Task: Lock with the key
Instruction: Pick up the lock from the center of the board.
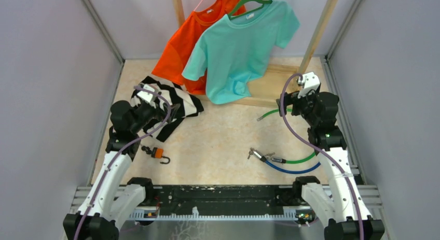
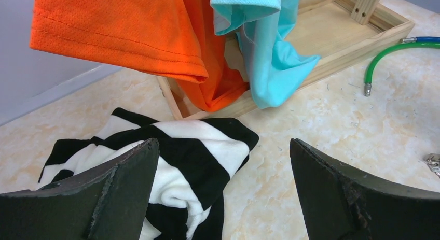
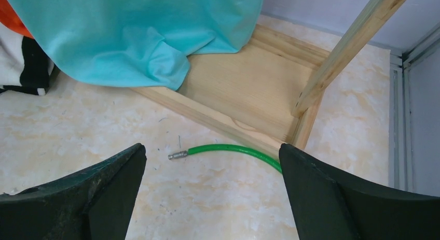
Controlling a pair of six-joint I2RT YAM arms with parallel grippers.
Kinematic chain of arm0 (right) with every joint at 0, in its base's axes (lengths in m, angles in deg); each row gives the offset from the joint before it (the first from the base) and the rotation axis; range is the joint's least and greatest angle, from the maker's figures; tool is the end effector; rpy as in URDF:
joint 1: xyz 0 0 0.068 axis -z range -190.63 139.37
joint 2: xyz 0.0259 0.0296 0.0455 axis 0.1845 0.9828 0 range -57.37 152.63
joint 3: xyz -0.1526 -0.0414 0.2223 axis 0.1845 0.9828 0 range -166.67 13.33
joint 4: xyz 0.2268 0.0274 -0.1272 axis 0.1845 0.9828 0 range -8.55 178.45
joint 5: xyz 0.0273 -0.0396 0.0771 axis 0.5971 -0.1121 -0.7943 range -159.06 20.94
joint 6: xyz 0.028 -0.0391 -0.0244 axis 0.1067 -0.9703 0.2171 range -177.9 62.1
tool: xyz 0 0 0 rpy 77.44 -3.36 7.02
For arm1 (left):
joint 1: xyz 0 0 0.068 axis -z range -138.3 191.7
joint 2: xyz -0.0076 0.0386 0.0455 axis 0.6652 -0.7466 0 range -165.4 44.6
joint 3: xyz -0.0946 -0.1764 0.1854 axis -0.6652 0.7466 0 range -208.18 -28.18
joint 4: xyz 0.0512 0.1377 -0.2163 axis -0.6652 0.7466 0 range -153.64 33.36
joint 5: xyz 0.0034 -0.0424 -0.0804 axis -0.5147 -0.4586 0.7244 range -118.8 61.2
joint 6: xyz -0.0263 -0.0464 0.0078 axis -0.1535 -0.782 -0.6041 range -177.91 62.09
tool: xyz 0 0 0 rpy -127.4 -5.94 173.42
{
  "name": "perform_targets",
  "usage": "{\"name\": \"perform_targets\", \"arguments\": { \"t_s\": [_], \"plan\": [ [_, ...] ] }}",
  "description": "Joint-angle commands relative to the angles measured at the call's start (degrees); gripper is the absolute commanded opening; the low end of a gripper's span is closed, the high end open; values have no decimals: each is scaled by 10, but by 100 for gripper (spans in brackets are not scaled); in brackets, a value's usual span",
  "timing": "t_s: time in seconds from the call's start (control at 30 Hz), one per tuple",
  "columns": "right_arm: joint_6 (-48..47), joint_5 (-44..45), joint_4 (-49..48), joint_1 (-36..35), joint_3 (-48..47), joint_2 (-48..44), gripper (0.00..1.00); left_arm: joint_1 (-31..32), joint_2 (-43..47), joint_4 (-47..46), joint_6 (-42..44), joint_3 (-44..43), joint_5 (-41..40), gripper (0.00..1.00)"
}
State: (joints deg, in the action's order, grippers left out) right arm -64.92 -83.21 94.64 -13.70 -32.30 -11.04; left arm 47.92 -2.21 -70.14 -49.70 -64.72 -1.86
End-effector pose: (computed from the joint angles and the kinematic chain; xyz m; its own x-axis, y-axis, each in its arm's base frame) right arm 0.1881 0.0188 0.3354 -0.2026 -0.1295 -0.9707 -0.3160 0.9468 -0.0604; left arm 0.1938 -0.0374 0.3145 0.0133 0.1266 -0.9919 0.5497 0.8277 0.1130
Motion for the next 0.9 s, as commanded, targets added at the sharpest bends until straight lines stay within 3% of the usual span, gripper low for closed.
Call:
{"name": "perform_targets", "arguments": {
  "t_s": [0.0, 0.33, 0.47, 0.6, 0.87],
  "plan": [
    [-5, -10, -29, 9, -2, -12, 99, -4, 7, -20, 2, 5, 14, 99],
    [-15, -8, -26, 9, -1, -10, 99, -4, 6, -9, 8, -1, 25, 99],
    [-38, 1, -12, 9, -4, -16, 99, -4, 1, 19, 34, -15, 73, 99],
    [-67, 21, 13, 9, -13, -15, 99, -4, -3, 41, 69, -18, 121, 99],
    [-168, -5, 108, 8, -37, -18, 99, -2, -18, 90, 137, -25, 142, 99]
  ]
}}
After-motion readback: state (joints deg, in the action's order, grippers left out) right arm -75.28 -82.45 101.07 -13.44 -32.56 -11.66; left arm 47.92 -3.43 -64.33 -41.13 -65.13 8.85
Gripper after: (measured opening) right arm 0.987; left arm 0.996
